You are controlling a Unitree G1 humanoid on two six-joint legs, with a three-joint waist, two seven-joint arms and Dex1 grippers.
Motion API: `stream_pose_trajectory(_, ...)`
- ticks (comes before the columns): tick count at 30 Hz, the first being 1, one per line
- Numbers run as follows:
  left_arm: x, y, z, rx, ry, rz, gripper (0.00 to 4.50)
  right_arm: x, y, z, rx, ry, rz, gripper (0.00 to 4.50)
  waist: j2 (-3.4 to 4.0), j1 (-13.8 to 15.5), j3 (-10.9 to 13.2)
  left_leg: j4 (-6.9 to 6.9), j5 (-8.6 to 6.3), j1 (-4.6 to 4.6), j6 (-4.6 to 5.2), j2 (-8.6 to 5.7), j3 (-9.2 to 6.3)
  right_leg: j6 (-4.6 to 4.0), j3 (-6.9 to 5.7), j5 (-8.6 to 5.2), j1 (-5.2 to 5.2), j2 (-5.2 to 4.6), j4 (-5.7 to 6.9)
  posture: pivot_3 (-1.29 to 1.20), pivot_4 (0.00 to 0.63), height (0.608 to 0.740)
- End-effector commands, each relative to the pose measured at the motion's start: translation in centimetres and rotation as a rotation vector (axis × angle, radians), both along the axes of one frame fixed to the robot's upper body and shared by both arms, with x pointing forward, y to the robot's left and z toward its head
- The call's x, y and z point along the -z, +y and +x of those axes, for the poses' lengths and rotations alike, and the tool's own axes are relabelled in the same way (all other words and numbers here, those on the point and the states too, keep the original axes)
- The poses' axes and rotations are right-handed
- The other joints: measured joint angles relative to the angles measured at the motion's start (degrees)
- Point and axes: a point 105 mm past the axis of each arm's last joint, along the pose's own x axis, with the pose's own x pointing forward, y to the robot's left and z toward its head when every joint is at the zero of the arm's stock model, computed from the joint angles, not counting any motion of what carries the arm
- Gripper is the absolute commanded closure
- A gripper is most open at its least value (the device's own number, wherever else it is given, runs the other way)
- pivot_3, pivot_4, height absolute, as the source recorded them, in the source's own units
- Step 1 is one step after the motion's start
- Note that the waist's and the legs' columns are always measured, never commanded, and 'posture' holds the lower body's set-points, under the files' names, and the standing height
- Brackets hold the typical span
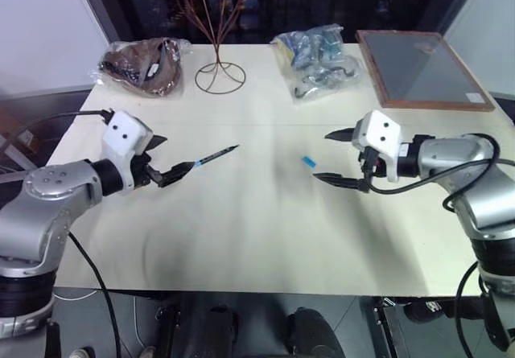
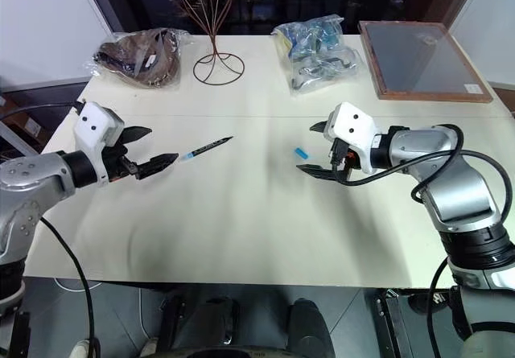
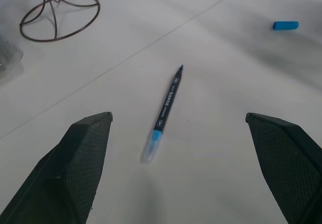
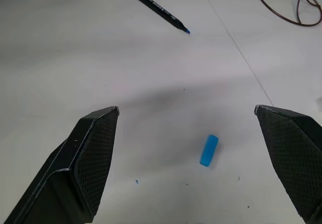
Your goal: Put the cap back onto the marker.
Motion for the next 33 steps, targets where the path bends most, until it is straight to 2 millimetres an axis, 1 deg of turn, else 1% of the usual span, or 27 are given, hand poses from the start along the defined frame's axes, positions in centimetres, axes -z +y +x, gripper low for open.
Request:
stream_pose_trajectory(1, -1.1, -0.2, -0.5, 0.019, -0.050, 0.018, 0.04, -1.0, 0.1, 0.0, -0.007, -0.044, 0.001, 0.00, 0.00, -0.03, 0.00, 0.00, 0.00, 0.00, 0.00, 0.00, 0.00, 0.00, 0.00, 0.00, 0.00, 0.00, 0.00, 0.00, 0.150, 0.740)
stream_pose_trajectory(5, -1.4, -0.4, -0.3, 0.013, -0.057, -0.017, 0.04, -1.0, 0.1, 0.1, -0.005, -0.046, -0.001, 0.00, 0.00, -0.02, 0.00, 0.00, 0.00, 0.00, 0.00, 0.00, 0.00, 0.00, 0.00, 0.00, 0.00, 0.00, 0.00, 0.00, 0.150, 0.740)
stream_pose_trajectory(14, -1.3, -0.4, -0.1, 0.006, -0.065, -0.002, 0.04, -1.0, -0.1, 0.0, 0.004, -0.044, 0.004, 0.00, 0.00, -0.02, 0.00, 0.00, 0.00, 0.00, 0.00, 0.00, 0.01, 0.00, 0.00, 0.00, 0.00, 0.00, 0.00, 0.00, 0.150, 0.740)
stream_pose_trajectory(19, -1.1, -0.4, 0.6, -0.007, -0.079, 0.004, 0.04, -0.4, -0.1, 0.0, 0.023, -0.036, 0.019, 0.00, 0.00, 0.03, 0.00, 0.00, 0.00, 0.00, 0.00, 0.00, 0.00, 0.00, 0.00, 0.00, 0.00, 0.00, 0.00, 0.00, 0.150, 0.740)
stream_pose_trajectory(24, -0.1, -0.4, 2.2, -0.015, -0.076, 0.011, 0.04, -0.3, 0.3, -0.3, 0.048, -0.044, 0.047, 0.00, 0.00, -0.03, 0.00, 0.00, 0.00, 0.00, 0.00, -0.01, 0.01, 0.00, -0.01, 0.00, 0.00, 0.01, 0.01, 0.00, 0.150, 0.740)
stream_pose_trajectory(29, 1.6, -0.7, 4.5, 0.007, -0.037, -0.007, 0.04, -0.1, 0.7, -0.9, 0.077, -0.054, 0.079, 0.00, 0.00, 0.11, 0.00, 0.01, 0.00, 0.00, 0.00, -0.02, 0.01, 0.00, -0.03, 0.00, 0.00, 0.01, 0.01, 0.00, 0.150, 0.740)
stream_pose_trajectory(31, 2.3, -1.4, 5.9, 0.069, -0.026, -0.049, 0.04, 0.1, 0.9, -1.2, 0.093, -0.057, 0.097, 0.00, 0.00, 0.20, 0.00, 0.02, 0.00, 0.00, 0.00, -0.04, 0.02, 0.00, -0.04, 0.00, 0.00, 0.01, 0.02, 0.00, 0.150, 0.740)
stream_pose_trajectory(33, 2.3, -2.1, 6.8, 0.137, -0.020, -0.129, 0.04, 0.3, 1.1, -1.5, 0.104, -0.060, 0.109, 0.00, 0.00, 0.29, 0.00, 0.04, 0.00, -0.01, 0.00, -0.06, 0.02, 0.00, -0.09, 0.00, 0.01, 0.00, 0.02, 0.00, 0.150, 0.740)
